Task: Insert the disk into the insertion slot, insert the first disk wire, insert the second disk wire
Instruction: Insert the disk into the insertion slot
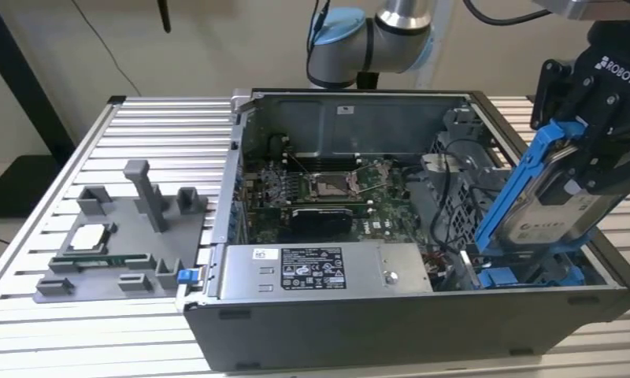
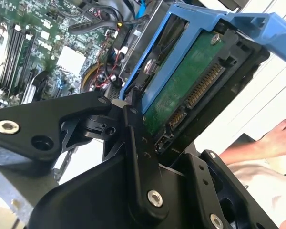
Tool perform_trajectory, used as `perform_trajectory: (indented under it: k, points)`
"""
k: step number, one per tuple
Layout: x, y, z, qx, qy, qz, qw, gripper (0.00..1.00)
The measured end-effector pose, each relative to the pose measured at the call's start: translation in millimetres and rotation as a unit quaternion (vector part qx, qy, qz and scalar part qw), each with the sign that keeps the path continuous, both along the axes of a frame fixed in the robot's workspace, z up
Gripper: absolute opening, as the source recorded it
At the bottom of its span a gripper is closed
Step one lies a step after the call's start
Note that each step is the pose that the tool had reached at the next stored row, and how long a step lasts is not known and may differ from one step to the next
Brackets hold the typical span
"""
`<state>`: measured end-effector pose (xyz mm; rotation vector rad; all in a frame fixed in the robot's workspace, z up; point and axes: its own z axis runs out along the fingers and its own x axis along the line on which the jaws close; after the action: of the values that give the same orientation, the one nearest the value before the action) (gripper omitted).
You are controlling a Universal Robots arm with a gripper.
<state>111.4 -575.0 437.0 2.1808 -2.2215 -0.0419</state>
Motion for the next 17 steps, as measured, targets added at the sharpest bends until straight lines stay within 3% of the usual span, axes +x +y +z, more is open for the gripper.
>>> perform_trajectory:
  k: [6,17]
  points:
    - [1.4,-0.2,-7.4,0.0000,0.0022,0.001,1.0000,0.00]
    - [3.7,-0.1,-21.5,0.0001,0.0029,0.004,1.0000,0.00]
